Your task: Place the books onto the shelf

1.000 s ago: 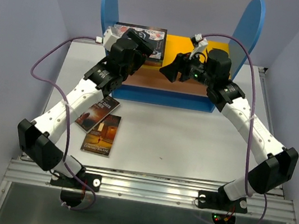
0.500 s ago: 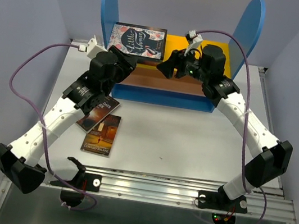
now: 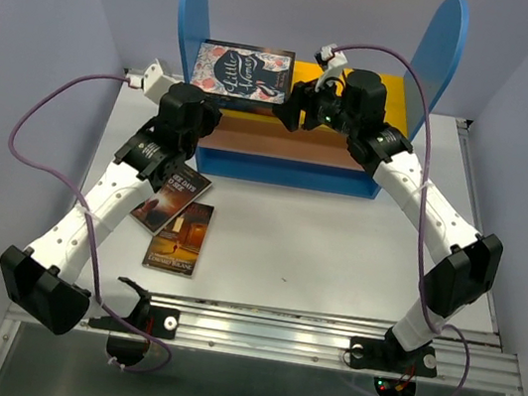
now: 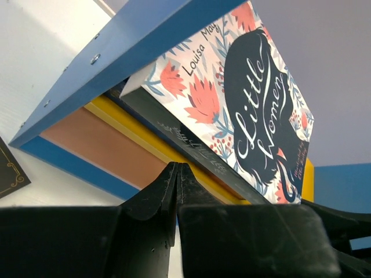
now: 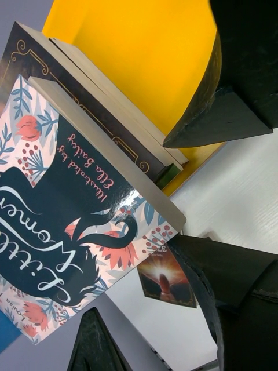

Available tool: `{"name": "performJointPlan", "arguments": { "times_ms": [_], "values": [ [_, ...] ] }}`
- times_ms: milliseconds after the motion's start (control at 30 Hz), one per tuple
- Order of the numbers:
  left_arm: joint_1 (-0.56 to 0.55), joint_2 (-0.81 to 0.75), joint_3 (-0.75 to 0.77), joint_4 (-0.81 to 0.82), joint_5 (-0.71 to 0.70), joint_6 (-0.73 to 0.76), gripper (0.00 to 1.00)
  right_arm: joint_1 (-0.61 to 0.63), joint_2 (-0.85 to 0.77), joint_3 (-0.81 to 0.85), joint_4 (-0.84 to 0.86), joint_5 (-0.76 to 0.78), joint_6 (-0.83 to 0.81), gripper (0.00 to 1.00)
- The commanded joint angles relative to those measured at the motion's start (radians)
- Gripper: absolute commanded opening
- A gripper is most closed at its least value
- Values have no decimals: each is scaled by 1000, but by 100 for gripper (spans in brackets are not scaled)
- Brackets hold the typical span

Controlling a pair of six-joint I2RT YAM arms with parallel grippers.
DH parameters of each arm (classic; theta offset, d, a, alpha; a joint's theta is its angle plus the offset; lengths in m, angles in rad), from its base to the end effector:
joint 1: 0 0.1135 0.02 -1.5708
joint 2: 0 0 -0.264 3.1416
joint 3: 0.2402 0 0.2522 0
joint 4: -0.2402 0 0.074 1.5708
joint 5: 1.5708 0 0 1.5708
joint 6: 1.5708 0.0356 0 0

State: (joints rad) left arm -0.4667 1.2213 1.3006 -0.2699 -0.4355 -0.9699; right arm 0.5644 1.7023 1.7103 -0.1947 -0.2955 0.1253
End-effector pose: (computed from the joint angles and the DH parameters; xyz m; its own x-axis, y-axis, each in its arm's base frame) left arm 0.2509 -0.1096 0.4206 -0.1270 -0.7734 -0.6211 -0.1180 0.6335 -0.7647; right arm 0.3369 0.2255 0.4171 -0.2498 -0.0166 -0.9682 -0.7280 0.6625 0.1764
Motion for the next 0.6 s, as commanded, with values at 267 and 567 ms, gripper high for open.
{"name": "performJointPlan", "arguments": {
  "times_ms": [267, 567],
  "values": [
    [48, -9, 62, 52, -29, 54, 9, 9, 17, 57, 60, -28, -26, 62],
    [94, 20, 89, 81, 1, 82, 8, 9, 26, 64, 77, -50, -10, 58]
  ]
}}
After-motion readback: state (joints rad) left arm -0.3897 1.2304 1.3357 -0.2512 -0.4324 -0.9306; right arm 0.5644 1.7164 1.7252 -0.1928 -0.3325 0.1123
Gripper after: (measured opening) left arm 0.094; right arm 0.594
